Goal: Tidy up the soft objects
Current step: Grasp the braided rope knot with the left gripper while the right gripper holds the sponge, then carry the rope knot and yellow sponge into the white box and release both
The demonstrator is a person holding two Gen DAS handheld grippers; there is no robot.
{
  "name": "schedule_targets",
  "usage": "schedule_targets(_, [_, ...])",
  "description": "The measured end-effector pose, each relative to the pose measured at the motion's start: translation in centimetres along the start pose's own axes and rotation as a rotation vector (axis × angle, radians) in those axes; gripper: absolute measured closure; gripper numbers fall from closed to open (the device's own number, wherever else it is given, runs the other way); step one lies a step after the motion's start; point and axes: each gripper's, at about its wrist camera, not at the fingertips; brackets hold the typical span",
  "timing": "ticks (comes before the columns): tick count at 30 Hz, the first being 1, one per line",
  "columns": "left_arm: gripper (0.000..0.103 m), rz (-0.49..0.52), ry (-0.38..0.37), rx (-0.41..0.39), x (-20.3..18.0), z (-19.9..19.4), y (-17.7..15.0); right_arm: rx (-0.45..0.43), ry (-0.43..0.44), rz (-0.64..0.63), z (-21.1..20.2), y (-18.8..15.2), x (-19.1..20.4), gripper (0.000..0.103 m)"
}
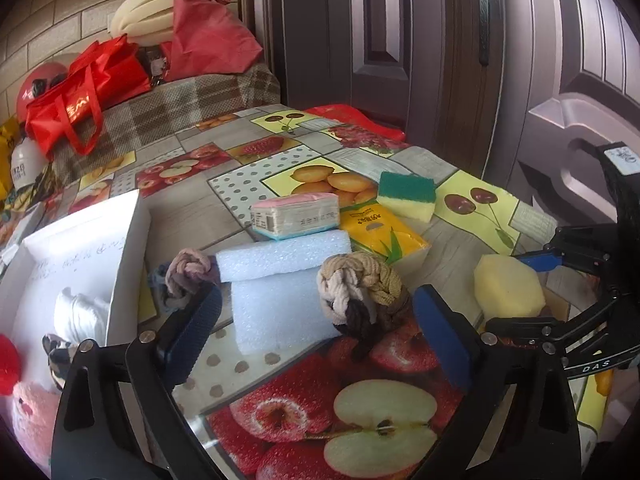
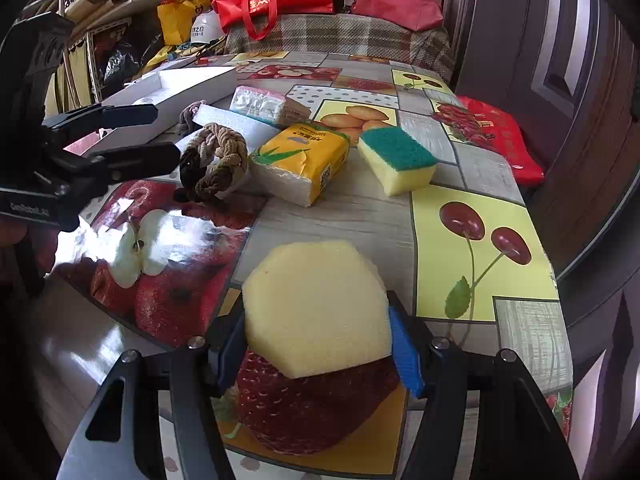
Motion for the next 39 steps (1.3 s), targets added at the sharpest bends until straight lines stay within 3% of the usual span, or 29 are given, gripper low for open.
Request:
schedule_targets(3, [0.009, 0.081, 0.03, 0.032, -2.0, 1.9, 0.3, 0.001, 0.0, 0.002, 0.1, 0.0, -0.1, 0.039])
schedule_targets(4, [0.016, 0.101, 0.049, 0.046, -2.4, 2.5, 0.4, 0.001, -0.003, 0.0, 0.1, 0.0, 0.0, 0.039])
schedule_targets(5, [0.03, 0.113, 0.063, 0.069, -2.5, 3.1, 0.3, 0.001, -0.004, 0.0, 0.1, 0.0, 0.0, 0.039])
schedule_targets(6, [0.063, 0.113, 0.054, 0.09, -2.5, 3.5, 0.3, 0.0, -0.004, 0.0, 0.1, 0.0, 0.0, 0.04])
schedule_targets(8, [0.069, 0.079, 0.008, 0.057, -1.7, 2.5, 0.3, -0.005, -0.007, -0.002, 0.1, 0.0, 0.1, 0.041])
schedule_targets(14, [0.071, 0.025, -0.069, -0.112, 0.5, -2.9, -0.9, -0.11, -0.045, 0.024, -1.9, 0.0, 0.3, 0.046])
schedule_targets(21, [0.071, -0.023, -0.019, -0.208, 3.5, -6.9, -2.4, -0.3, -0.062, 0.102, -4.2, 2.0, 1.9, 0.046])
schedule_targets(25, [0.071, -0.085, 0.002, -0.231, 6.0, -8.0, -2.5, -0.301, -0.046, 0.121, -3.0, 4.0, 2.8, 0.045])
schedule_targets(34, [0.07, -0.179, 0.105, -0.313, 12.2, -11.0, -3.8, -0.384, 0.007, 0.104, -0.4, 8.2, 7.4, 0.045])
schedule_targets(39, [0.07, -0.271, 0.216, -0.357, 17.6, -13.3, -4.8, -0.427, 0.061, 0.042, -0.1, 9.8, 10.6, 0.045])
Point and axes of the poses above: each gripper's, at about its wrist camera, not at the fingertips, and z roughly the way its jaws point, x to its left, y to its top, and after that the axes turned 14 degrees about -z, right-handed
